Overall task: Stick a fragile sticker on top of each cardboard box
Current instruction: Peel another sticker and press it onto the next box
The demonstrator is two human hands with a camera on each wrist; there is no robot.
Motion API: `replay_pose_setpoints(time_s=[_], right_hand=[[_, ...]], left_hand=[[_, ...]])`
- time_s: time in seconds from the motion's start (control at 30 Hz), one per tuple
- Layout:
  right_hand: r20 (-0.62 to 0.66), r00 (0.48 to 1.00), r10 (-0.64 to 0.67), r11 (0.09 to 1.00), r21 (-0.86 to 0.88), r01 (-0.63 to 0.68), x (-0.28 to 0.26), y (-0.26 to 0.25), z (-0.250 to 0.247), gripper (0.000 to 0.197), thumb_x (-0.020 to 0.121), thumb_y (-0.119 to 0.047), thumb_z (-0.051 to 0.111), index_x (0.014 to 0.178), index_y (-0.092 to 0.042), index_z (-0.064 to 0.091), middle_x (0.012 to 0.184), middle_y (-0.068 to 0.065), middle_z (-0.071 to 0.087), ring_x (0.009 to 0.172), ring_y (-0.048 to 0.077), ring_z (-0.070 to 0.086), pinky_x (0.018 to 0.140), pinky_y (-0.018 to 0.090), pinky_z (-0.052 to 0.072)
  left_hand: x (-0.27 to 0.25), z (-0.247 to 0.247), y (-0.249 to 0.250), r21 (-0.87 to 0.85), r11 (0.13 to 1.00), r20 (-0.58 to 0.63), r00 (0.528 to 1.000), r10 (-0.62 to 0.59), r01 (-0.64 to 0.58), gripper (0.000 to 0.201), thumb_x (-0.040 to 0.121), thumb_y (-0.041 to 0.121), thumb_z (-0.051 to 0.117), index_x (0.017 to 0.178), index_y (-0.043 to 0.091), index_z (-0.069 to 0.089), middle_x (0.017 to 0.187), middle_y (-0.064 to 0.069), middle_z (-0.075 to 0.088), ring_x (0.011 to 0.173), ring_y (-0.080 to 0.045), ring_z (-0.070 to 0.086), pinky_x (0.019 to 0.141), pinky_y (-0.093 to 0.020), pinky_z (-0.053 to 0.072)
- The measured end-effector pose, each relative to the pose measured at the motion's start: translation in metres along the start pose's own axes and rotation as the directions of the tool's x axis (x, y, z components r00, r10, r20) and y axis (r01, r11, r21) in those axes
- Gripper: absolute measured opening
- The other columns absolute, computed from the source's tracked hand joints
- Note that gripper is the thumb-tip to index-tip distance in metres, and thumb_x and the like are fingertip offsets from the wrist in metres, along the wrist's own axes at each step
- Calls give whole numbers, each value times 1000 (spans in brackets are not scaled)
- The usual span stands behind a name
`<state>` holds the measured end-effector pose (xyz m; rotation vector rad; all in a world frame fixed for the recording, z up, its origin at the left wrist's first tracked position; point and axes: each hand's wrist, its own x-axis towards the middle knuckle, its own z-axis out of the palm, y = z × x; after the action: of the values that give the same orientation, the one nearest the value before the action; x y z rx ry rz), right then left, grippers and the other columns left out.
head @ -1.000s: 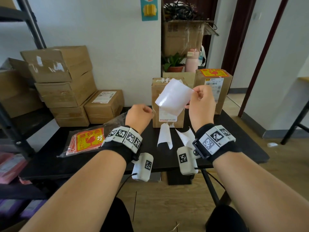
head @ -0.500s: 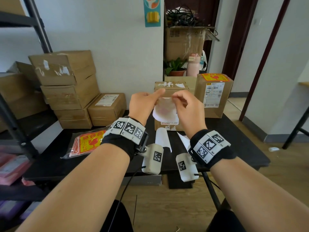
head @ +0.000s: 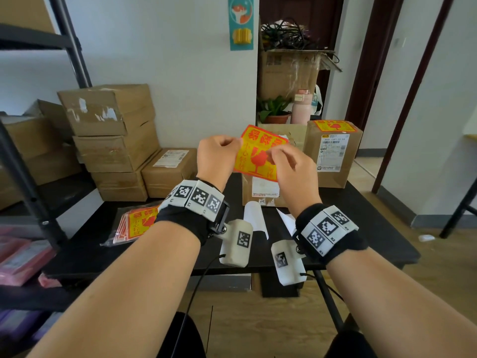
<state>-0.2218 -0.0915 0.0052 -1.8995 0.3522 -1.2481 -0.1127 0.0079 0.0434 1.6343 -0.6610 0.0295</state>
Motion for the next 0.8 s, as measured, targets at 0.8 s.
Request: replay_pose_setpoints(time_s=[0.8], right_hand=[[-111, 989, 97, 986, -127, -111, 93, 27, -14, 11, 91, -17, 61, 90, -28, 65, 93, -7, 68, 90, 6, 63, 82, 26, 53]], left_hand=[[83, 36, 2, -60, 996, 128, 990, -59, 67, 12, 87, 7, 68, 98, 11, 66, 78, 1, 65, 54, 1, 59, 45, -7, 44]])
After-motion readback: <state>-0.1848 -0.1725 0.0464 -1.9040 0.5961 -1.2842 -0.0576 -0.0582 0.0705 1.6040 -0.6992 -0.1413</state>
